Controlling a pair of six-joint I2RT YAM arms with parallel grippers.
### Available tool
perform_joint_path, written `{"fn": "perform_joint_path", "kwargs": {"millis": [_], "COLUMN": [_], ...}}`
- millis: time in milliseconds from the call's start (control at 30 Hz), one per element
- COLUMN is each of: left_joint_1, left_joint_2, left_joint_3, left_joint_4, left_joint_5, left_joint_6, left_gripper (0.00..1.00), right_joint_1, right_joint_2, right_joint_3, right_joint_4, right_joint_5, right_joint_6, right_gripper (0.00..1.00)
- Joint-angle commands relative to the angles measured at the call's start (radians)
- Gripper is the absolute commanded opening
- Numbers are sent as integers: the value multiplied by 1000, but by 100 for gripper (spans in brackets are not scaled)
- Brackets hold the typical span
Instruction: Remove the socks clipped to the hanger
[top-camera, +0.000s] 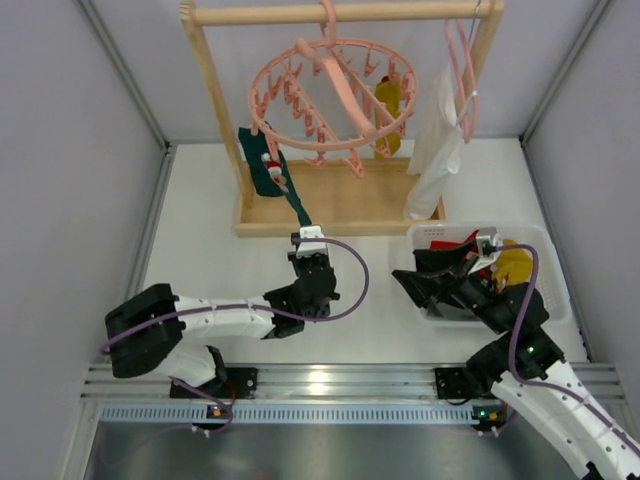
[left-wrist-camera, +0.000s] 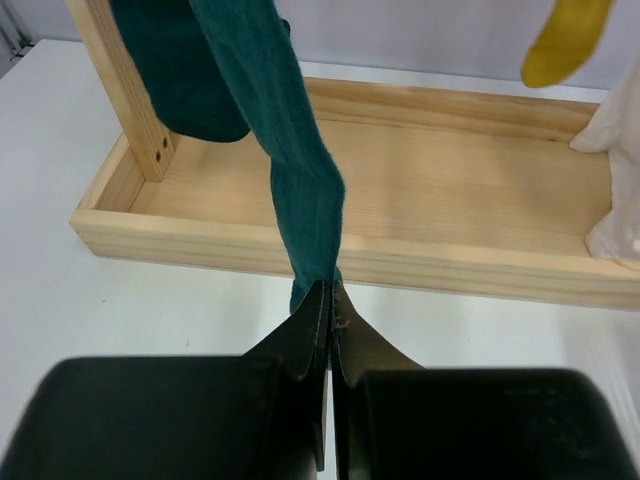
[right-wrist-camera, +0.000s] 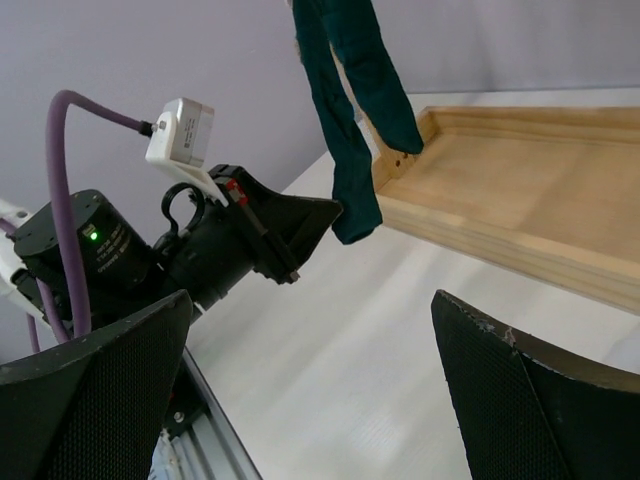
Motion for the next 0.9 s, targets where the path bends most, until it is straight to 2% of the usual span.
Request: {"fn": "perform_joint_path", "kwargs": {"millis": [0, 133, 300, 533, 867], "left_joint_1": [-35, -85, -108, -133, -154], "left_joint_2": [-16, 8, 67, 168, 312], "left_joint_3": [37, 69, 144, 256, 423], "left_joint_4": [55, 55, 55, 55, 55], "left_joint_5": [-43, -47, -32, 12, 55], "left_joint_6": [26, 57, 92, 146, 212], "left_gripper": [0, 0, 0, 0, 0], "right_joint_1": [-7, -7, -7, -9, -9], "right_joint_2": [-7, -3, 11, 94, 211], "right_joint_3": [75, 141, 239, 403, 624], "right_joint_4": [-44, -130, -274, -432, -545], "right_joint_5": [29, 80, 215, 357, 408], "right_joint_6": [-16, -61, -110, -159, -225], "right_gripper": [99, 99, 99, 99, 99]}}
